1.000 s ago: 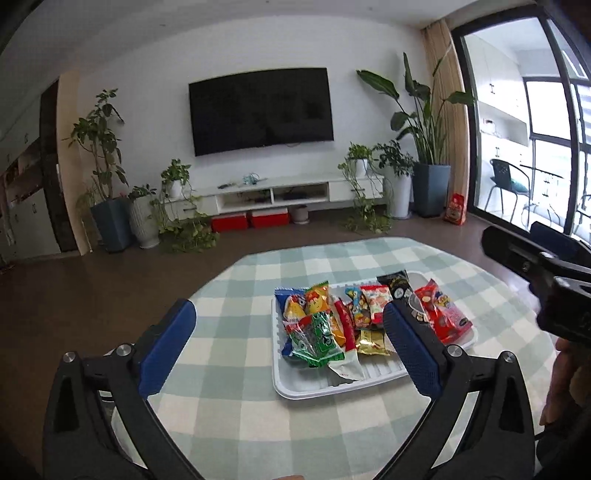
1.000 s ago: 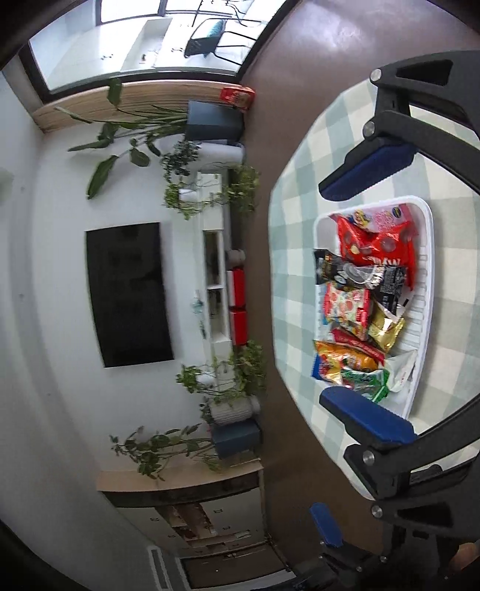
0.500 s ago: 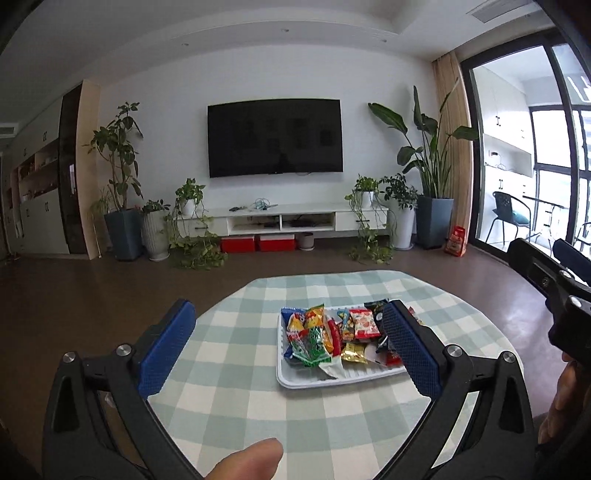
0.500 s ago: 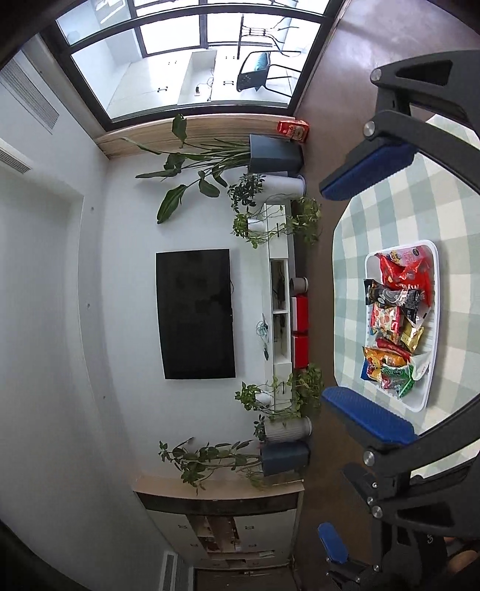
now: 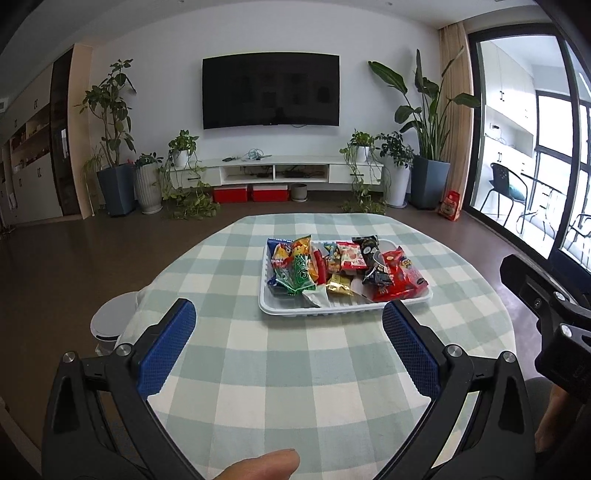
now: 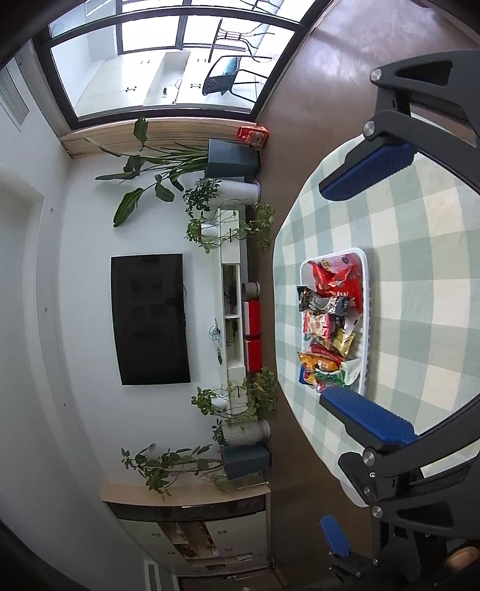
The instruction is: Organize snacks
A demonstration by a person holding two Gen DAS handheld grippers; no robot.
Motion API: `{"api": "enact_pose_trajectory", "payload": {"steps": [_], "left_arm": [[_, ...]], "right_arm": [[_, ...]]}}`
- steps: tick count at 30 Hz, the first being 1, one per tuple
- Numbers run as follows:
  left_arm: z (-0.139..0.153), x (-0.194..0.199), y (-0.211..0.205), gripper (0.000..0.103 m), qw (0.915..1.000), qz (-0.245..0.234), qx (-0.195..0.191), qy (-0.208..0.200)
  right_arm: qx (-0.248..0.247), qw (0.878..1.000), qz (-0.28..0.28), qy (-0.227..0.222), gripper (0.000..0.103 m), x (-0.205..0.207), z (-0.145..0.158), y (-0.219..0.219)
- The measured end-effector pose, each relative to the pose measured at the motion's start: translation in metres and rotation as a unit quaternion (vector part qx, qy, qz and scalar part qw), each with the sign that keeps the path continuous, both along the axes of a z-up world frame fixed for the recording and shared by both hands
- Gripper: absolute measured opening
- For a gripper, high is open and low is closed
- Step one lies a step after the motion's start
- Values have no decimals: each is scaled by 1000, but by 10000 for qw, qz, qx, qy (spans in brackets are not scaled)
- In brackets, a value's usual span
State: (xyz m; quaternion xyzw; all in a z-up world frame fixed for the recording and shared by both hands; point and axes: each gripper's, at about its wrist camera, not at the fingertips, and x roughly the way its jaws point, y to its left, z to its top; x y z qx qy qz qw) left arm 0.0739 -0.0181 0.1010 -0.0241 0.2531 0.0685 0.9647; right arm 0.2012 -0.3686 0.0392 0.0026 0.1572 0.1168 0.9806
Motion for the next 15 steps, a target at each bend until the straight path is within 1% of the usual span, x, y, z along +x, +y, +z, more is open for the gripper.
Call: {"api": "enact_pose_trajectory", "payload": {"steps": [2, 5, 8, 13, 15], "left_arm": [[-1, -1, -1, 103, 10000, -49, -55, 47], [-5, 4, -4, 103, 9999, -68, -4, 81], [-6, 4, -5, 103, 9999, -85, -20, 92], [-6, 4, -3, 103, 9997, -120, -145, 159], [-5, 4, -3, 103, 9997, -115, -137, 159]], "right_arm": [[-9, 10000, 0, 79, 103, -1, -3, -1], [-58, 9999, -17, 157, 103, -2, -5, -1], [-163, 9997, -62, 182, 103, -3, -5, 0], [-221, 9995, -74, 201, 103, -5, -6, 0], [-241, 9995, -100, 195, 103, -4, -6, 1]]}}
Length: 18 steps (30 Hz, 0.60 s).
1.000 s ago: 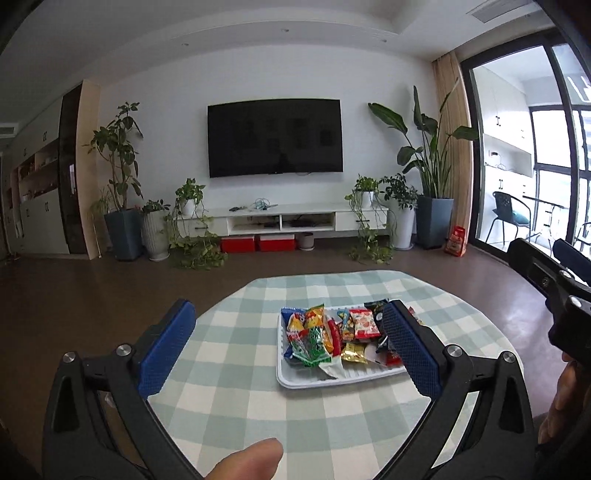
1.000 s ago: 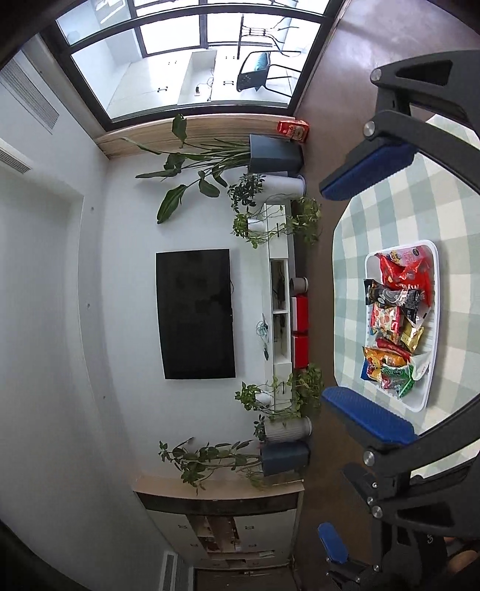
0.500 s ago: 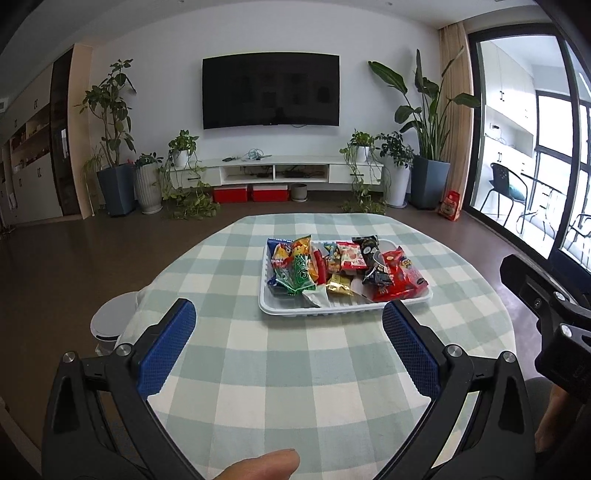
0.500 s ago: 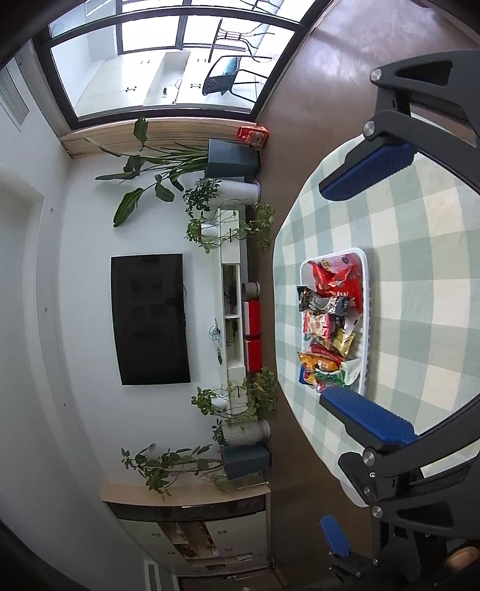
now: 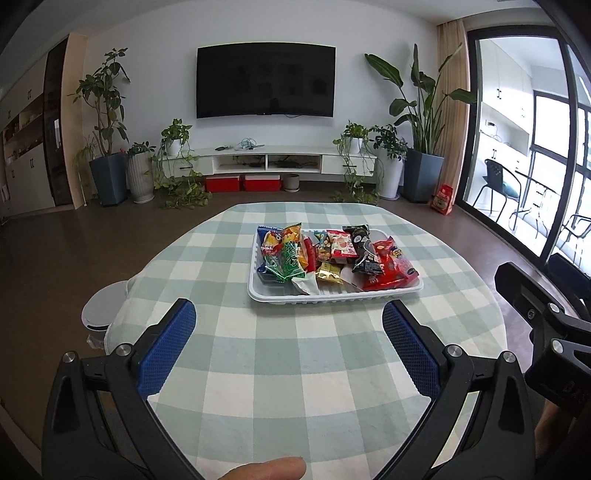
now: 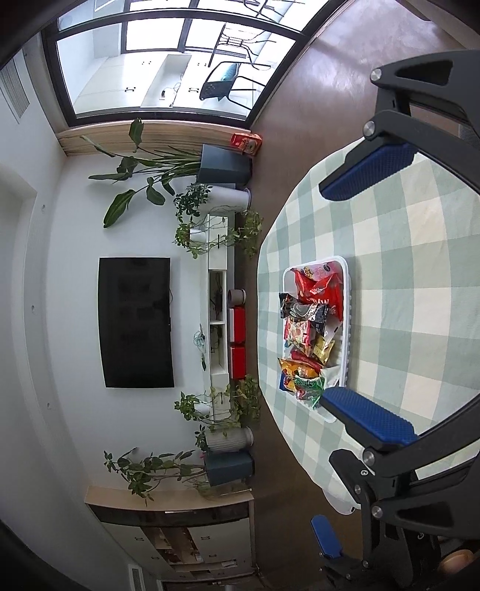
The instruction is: Organize snacks
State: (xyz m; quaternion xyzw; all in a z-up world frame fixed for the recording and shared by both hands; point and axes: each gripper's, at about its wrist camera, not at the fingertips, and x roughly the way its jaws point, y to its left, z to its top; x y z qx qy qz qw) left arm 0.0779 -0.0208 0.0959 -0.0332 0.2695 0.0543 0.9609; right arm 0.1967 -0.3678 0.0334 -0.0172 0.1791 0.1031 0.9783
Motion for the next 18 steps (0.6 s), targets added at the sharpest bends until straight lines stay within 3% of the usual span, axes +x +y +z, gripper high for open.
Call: {"api": "enact_pose_trajectory", "payload": {"steps": [18], "left_arm": [[-3, 4, 4, 103, 10000, -3, -44, 62]], "right_arm": [[-33, 9999, -62, 78, 103, 3, -2, 0]]}}
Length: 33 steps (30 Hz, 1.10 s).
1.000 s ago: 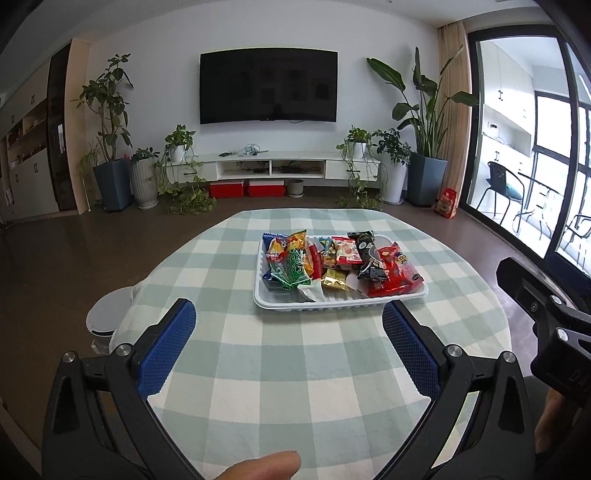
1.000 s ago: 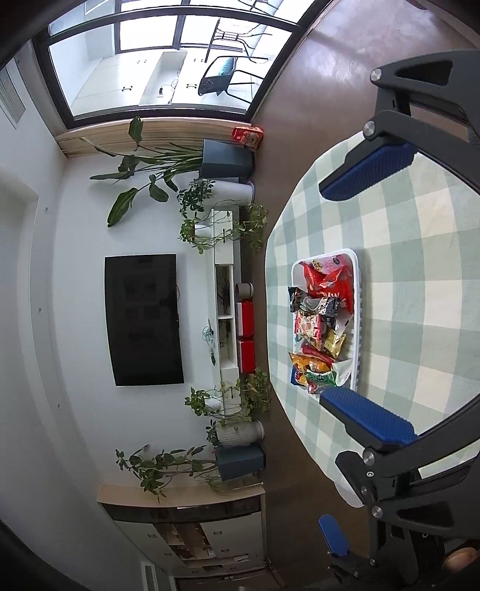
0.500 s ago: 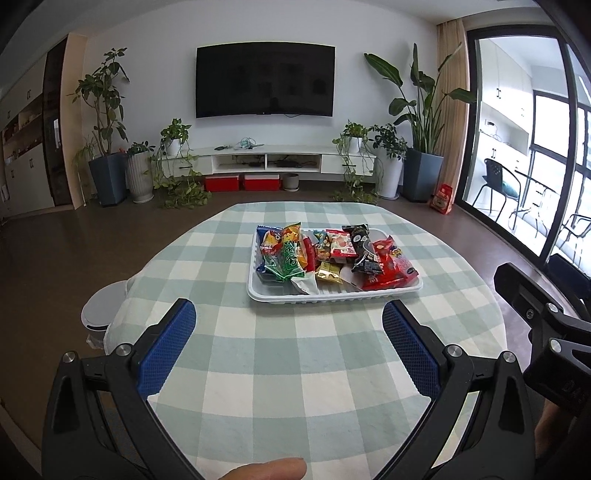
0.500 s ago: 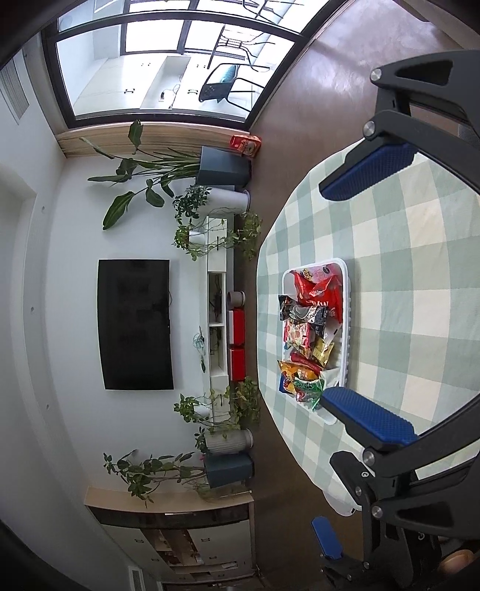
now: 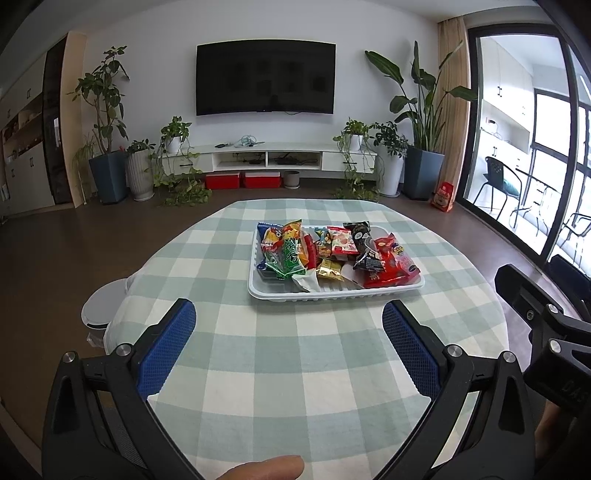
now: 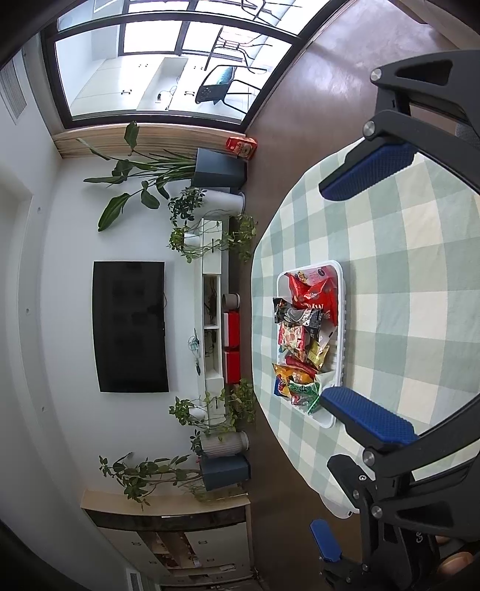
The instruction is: Organize snacks
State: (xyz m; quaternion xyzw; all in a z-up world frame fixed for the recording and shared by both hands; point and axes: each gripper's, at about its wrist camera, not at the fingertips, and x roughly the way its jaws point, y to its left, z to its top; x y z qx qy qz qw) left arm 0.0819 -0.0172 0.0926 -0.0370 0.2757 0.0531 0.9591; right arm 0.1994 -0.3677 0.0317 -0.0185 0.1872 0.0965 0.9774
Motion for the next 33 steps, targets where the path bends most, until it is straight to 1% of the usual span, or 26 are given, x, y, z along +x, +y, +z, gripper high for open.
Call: {"api": "enact_pose_trajectory", "payload": {"steps": [33], "left_arm": [[-2, 1, 0, 103, 10000, -17, -5, 30]], "right_arm": [[-10, 10000, 5, 27, 103, -2, 6, 0]]}}
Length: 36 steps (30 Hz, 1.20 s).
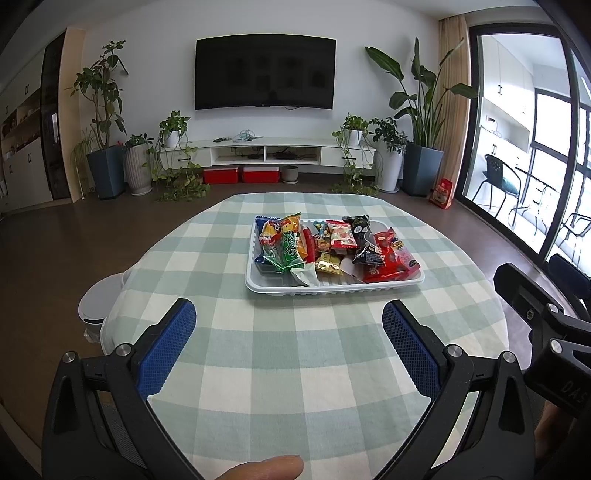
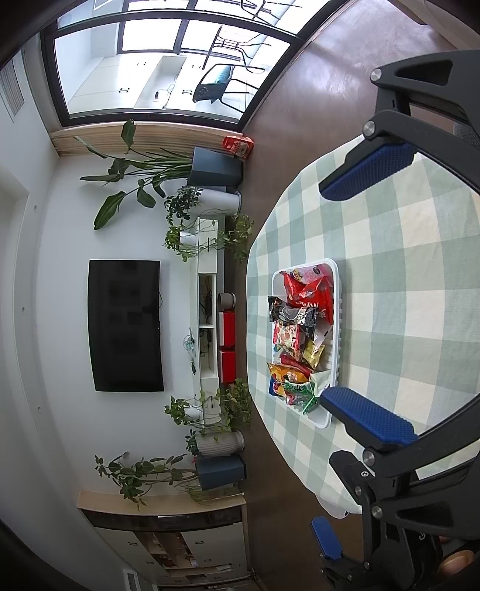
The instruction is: Organize snacks
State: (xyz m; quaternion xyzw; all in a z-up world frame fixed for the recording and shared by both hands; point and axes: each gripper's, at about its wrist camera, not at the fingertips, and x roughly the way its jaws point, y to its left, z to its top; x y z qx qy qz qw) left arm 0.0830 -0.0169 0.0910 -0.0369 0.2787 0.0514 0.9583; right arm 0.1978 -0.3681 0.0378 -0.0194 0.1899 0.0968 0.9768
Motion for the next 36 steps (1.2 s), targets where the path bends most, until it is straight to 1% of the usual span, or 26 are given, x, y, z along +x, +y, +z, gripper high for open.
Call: {"api": "enact_pose_trajectory", "payload": {"steps": [36], "left_arm": [[2, -1, -1, 103, 10000, -29, -26, 24]], "right_arm": [[-13, 10000, -1, 37, 103, -2, 9, -1]]}}
